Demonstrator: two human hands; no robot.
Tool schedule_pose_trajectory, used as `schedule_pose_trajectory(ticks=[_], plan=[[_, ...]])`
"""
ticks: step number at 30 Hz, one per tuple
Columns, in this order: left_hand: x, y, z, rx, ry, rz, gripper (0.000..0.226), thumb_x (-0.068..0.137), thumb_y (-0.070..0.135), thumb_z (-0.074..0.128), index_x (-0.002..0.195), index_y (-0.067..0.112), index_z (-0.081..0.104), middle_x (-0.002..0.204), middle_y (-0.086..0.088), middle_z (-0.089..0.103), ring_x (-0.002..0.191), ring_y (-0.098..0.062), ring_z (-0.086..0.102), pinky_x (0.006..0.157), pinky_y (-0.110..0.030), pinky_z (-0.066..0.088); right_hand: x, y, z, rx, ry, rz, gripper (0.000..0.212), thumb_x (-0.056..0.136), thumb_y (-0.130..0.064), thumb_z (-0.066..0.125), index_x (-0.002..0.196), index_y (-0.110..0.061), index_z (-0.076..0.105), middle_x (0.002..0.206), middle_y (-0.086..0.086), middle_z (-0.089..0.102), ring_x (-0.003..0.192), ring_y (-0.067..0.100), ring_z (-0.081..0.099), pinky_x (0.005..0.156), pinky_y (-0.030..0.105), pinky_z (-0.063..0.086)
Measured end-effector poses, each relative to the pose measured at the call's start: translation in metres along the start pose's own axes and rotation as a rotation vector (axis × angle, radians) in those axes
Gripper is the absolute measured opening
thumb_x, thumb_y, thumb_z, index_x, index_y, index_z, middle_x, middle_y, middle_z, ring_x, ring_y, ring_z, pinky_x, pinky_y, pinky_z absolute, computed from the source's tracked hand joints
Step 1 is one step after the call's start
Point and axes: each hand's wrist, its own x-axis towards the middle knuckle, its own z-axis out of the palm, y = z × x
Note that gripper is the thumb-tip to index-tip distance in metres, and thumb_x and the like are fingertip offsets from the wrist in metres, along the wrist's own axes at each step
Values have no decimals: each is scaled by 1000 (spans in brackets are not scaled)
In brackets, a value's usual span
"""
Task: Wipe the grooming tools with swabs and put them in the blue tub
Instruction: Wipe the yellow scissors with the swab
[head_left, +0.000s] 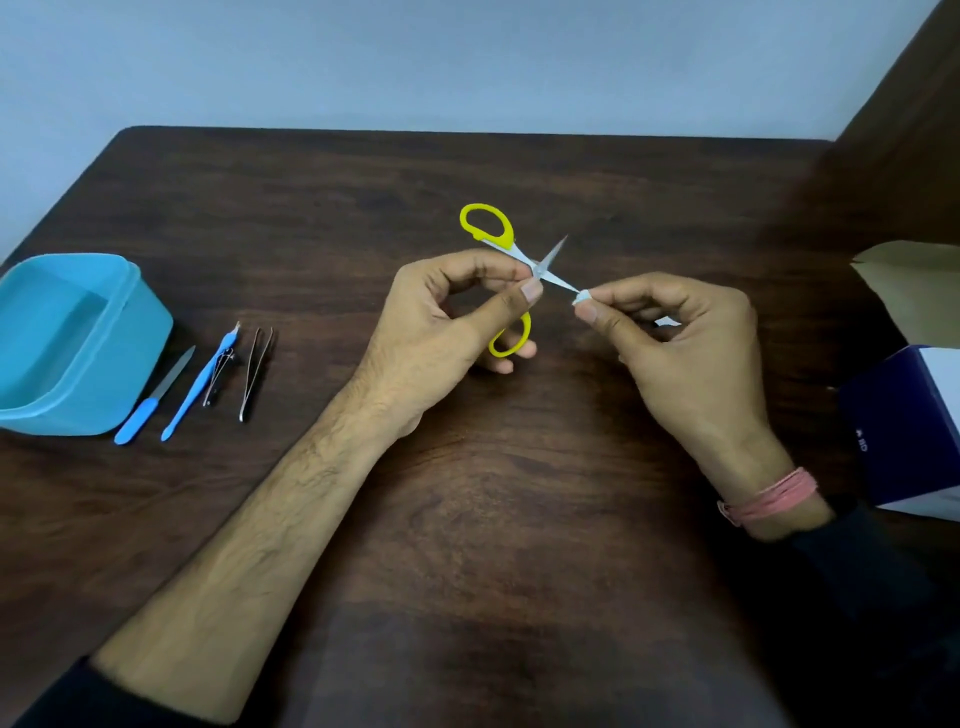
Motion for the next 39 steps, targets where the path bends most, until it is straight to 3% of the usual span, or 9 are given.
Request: schedule_pose_trajectory(ticks=[5, 12, 14, 18, 21, 24, 29, 33, 39], plan=[[4, 0, -4, -7, 12, -57, 2, 103, 13, 78, 104, 12, 79, 89, -5, 73, 63, -23, 78, 51, -27, 60, -6, -9, -3, -121, 107, -175, 8, 100, -17, 84, 107, -19, 87, 104, -12, 82, 89, 10, 77, 75, 24, 57], [-1, -3, -2, 244, -258, 31, 13, 104, 13, 77, 104, 25, 81, 88, 9, 77, 63, -19, 74, 55, -29, 54, -10, -9, 0, -238, 32, -396, 10, 98, -20, 89, 107, -21, 89, 96, -5, 79, 82, 16, 64, 76, 24, 47], [-2, -3, -2, 277, -271, 41, 18, 104, 12, 77, 103, 30, 81, 81, 14, 76, 61, -16, 73, 54, -28, 54, -9, -8, 2, -204, 21, -360, 10, 96, -20, 90, 105, -23, 89, 94, -9, 80, 80, 15, 66, 76, 22, 47], [0, -1, -6, 281, -253, 0, 16, 104, 15, 78, 104, 30, 84, 78, 12, 75, 58, -15, 69, 52, -26, 53, -7, -8, 6, 42, -18, -143, 9, 92, -24, 93, 99, -21, 89, 86, -6, 83, 73, 20, 77, 65, 38, 59], [2, -1, -8, 330, -266, -28, 16, 104, 16, 77, 102, 29, 86, 68, 11, 69, 54, -12, 64, 51, -26, 50, -2, -8, 3, 206, -120, 25, 7, 90, -19, 92, 94, -16, 87, 86, 0, 85, 64, 22, 74, 46, 29, 49], [2, -2, -9, 382, -293, -5, 14, 104, 19, 77, 103, 29, 87, 70, 3, 71, 54, -11, 63, 51, -26, 50, -1, -4, 2, 260, -136, 83, 6, 90, -16, 92, 90, -17, 86, 84, 2, 84, 57, 14, 64, 40, 28, 41], [2, -2, -9, 383, -271, -1, 11, 103, 20, 79, 107, 24, 88, 78, 2, 78, 54, -12, 63, 48, -25, 50, -3, -4, 6, 213, -106, 28, 7, 90, -17, 93, 91, -16, 86, 84, -1, 84, 68, 14, 73, 54, 24, 50], [2, -3, -8, 406, -277, 19, 10, 101, 17, 81, 104, 20, 89, 74, 0, 76, 51, -11, 59, 46, -19, 46, 0, -7, 2, -54, -94, -161, 10, 86, -29, 95, 91, -30, 87, 79, -8, 77, 72, 21, 58, 77, 33, 46], [1, -4, -8, 437, -269, 36, 10, 99, 14, 80, 101, 16, 89, 72, 10, 77, 49, -4, 57, 48, -10, 41, -3, -13, 3, -167, -41, -226, 10, 86, -25, 95, 91, -28, 87, 77, -6, 69, 71, 18, 52, 74, 25, 42]])
